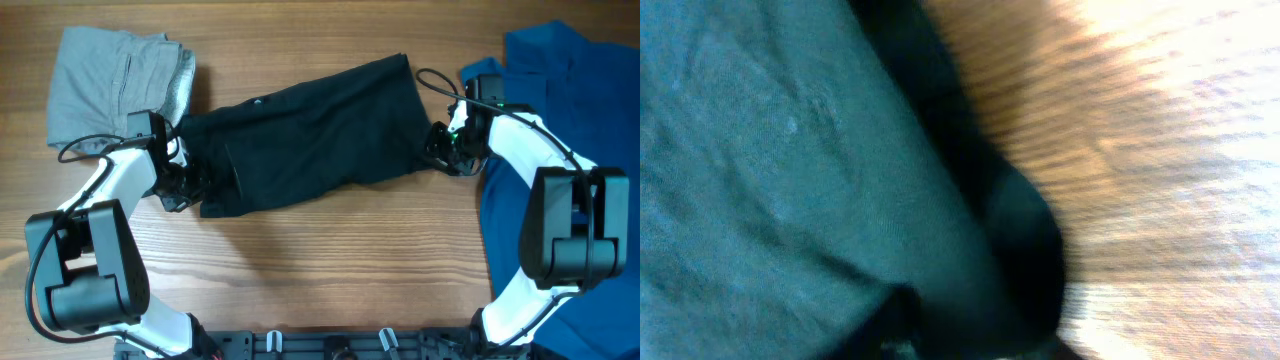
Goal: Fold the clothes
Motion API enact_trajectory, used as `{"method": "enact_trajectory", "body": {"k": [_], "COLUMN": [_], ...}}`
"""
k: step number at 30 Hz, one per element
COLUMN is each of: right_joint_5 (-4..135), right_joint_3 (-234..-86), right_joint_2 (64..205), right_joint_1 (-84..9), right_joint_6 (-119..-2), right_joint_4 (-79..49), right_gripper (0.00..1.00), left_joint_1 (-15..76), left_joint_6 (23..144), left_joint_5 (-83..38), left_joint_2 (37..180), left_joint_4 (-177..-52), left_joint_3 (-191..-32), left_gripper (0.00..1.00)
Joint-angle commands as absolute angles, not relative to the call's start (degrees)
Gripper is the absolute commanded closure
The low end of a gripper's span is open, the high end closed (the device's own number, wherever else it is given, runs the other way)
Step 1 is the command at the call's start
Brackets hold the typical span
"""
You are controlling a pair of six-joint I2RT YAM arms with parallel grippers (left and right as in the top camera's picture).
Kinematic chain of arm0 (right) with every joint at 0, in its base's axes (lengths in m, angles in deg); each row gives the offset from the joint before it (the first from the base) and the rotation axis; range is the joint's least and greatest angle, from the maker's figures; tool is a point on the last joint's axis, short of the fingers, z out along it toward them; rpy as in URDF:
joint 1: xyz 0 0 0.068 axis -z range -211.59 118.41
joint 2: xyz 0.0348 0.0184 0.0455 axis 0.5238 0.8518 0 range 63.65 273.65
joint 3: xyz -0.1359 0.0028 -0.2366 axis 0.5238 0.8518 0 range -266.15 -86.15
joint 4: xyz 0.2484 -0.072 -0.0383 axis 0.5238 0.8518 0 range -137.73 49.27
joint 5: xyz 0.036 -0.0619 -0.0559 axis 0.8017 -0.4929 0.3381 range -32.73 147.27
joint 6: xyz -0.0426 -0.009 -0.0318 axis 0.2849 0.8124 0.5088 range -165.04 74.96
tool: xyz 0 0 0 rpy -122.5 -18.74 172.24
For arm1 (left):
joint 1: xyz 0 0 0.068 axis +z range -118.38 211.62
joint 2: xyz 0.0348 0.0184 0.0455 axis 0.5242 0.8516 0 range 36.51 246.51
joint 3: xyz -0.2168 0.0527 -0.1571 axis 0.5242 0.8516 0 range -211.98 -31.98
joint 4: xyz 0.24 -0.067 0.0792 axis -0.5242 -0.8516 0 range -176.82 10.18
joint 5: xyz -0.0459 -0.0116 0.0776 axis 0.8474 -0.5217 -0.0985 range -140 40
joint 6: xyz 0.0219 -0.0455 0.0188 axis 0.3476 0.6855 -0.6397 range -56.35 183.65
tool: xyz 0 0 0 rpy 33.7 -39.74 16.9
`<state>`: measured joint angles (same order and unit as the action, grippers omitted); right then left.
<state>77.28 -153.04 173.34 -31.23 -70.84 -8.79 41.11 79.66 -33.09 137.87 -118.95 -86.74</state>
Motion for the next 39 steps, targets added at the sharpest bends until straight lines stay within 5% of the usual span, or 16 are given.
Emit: {"method": "enact_trajectory", "body": {"k": [1, 6, 7, 8, 9, 12, 15, 18, 19, 24, 29, 35, 37, 38, 39], "right_joint_5": [67.5, 66.2, 66.2, 66.2, 66.0, 69.2, 81.7, 78.7, 77.0, 75.1, 82.8, 82.9, 83.0, 83.5, 83.5], "right_joint_3": [-154.1, -154.6, -154.6, -154.7, -155.4, -157.2, -157.0, -157.0, -157.0, -157.0, -157.0, -157.0, -157.0, -157.0, -157.1], "right_joint_2": [173.9, 166.5, 165.0, 162.2, 159.4, 155.5, 155.3, 160.4, 162.4, 176.5, 179.5, 182.3, 183.0, 182.8, 182.2], "right_joint_1": [-27.2, -19.7, -19.7, -19.7, -19.7, -19.8, -22.0, -28.0, -29.4, -32.0, -32.0, -33.2, -33.7, -33.5, -33.1], "right_joint_6": [-73.3, -64.1, -62.7, -61.7, -61.7, -60.9, -54.6, -54.2, -54.2, -55.9, -55.7, -55.5, -55.5, -55.5, -55.8], "right_joint_4": [-4.6, 6.5, 8.4, 9.8, 9.9, 5.5, -9.8, -22.5, -24.9, -37.8, -43.1, -44.2, -44.3, -45.6, -46.1], "right_gripper": [0.96, 0.92, 0.61, 0.36, 0.26, 0.18, 0.23, 0.30, 0.31, 0.26, 0.25, 0.37, 0.57, 0.82, 0.93], "left_joint_1": [41.9, 42.4, 42.0, 41.4, 41.2, 41.2, 41.0, 38.3, 37.3, 34.9, 34.9, 34.9, 34.9, 34.9, 34.9], "left_joint_6": [80.7, 80.4, 80.3, 80.3, 80.1, 78.9, 78.9, 78.9, 78.8, 77.3, 77.3, 77.3, 77.3, 77.4, 77.4], "left_joint_5": [-34.0, -33.9, -33.9, -33.9, -34.0, -34.0, -32.1, -32.3, -33.3, -39.6, -39.6, -38.9, -39.0, -39.0, -39.2], "left_joint_2": [138.3, 135.2, 134.5, 133.2, 132.3, 131.2, 131.2, 132.5, 132.9, 135.2, 139.4, 144.4, 144.9, 145.0, 145.1], "left_joint_4": [-118.6, -128.1, -131.4, -135.2, -137.6, -137.9, -129.2, -115.7, -113.1, -105.0, -101.4, -99.0, -98.1, -97.8, -97.2], "left_joint_3": [-87.7, -94.1, -95.1, -95.4, -95.4, -95.6, -96.3, -96.3, -96.3, -96.3, -96.3, -96.3, -96.3, -96.3, -96.3], "left_gripper": [0.96, 0.96, 0.91, 0.64, 0.41, 0.26, 0.34, 0.78, 0.82, 0.66, 0.67, 0.69, 0.69, 0.69, 0.69]}}
